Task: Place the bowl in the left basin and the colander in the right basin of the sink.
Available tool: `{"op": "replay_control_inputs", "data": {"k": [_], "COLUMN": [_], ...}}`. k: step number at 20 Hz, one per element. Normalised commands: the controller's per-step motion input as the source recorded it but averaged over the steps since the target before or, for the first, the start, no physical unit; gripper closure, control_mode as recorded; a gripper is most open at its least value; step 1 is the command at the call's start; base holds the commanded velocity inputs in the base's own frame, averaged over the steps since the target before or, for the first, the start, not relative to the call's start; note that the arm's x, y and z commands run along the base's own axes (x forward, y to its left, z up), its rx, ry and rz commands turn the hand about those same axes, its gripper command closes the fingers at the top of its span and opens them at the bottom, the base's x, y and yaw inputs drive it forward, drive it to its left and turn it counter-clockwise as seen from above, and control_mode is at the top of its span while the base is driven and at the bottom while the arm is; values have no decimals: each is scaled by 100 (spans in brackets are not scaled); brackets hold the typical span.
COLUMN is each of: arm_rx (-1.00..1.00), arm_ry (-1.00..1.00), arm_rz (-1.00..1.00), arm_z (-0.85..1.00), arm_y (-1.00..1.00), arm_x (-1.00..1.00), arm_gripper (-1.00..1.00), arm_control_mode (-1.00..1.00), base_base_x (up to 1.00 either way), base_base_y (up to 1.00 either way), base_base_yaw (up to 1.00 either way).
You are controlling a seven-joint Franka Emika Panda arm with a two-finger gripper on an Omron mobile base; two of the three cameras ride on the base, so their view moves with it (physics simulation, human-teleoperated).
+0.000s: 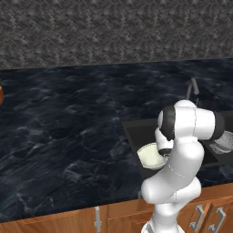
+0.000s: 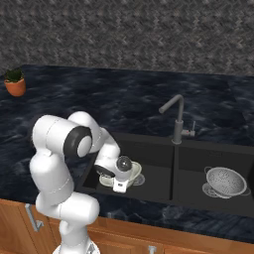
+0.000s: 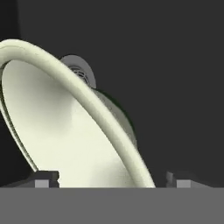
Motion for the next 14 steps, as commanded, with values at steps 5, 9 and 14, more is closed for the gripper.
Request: {"op": "replay_control_inputs", "data": {"k": [5, 9, 14], "arm_rx": [0, -1, 0], "arm_ry": [0, 2, 9], "arm_rz": [0, 0, 0], "arm_z": [51, 61, 72], "arm_y": [0, 0, -3], "arm_x": [0, -1, -7], "arm_gripper": [-100, -100, -100], "arm_control_mode": [-100, -100, -100], "base_base_x": [0, 0, 0], "base_base_y": [0, 0, 0], "base_base_yaw": [0, 0, 0]}}
